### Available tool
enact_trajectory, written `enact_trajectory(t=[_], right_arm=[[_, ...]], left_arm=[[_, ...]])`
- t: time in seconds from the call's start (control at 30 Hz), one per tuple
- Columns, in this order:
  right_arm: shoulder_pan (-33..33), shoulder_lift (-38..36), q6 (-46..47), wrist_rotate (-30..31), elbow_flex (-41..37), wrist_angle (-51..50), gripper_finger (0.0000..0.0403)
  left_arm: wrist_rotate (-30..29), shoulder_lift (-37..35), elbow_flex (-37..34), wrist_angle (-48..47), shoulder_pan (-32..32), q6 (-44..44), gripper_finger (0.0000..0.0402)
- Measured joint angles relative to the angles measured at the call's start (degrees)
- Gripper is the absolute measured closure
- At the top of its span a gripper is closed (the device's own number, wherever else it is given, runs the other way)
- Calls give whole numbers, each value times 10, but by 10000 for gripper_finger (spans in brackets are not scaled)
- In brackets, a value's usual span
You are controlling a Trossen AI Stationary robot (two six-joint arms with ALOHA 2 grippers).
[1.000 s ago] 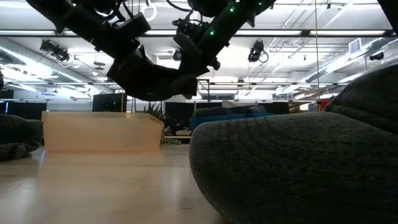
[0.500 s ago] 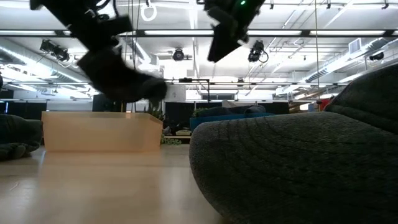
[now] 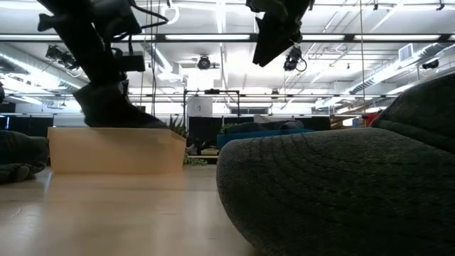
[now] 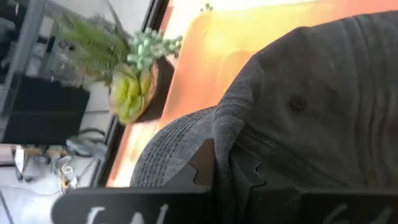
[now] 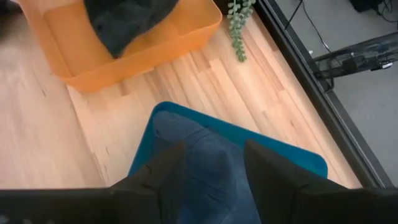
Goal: Pick & Place hat
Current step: Put the top right black cap into the orange bin
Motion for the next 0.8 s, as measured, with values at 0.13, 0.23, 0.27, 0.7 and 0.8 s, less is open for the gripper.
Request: enact_trajectory(t=[0.13, 0.23, 0.27, 0.7, 0.8], right_arm=[[0, 0, -2, 0, 0, 6, 234], [0, 0, -2, 0, 0, 7, 234], [0, 0, -2, 0, 0, 7, 234], [0, 0, -11, 0, 0, 8, 234], [0, 0, -11, 0, 0, 8, 234]], left_arm=[[62, 1, -5, 61, 28, 61, 384], [134, 11, -5, 102, 46, 79, 384], [152, 12, -6, 105, 51, 79, 384], [180, 96, -5, 137, 69, 55, 343], [181, 105, -6, 134, 68, 48, 305]])
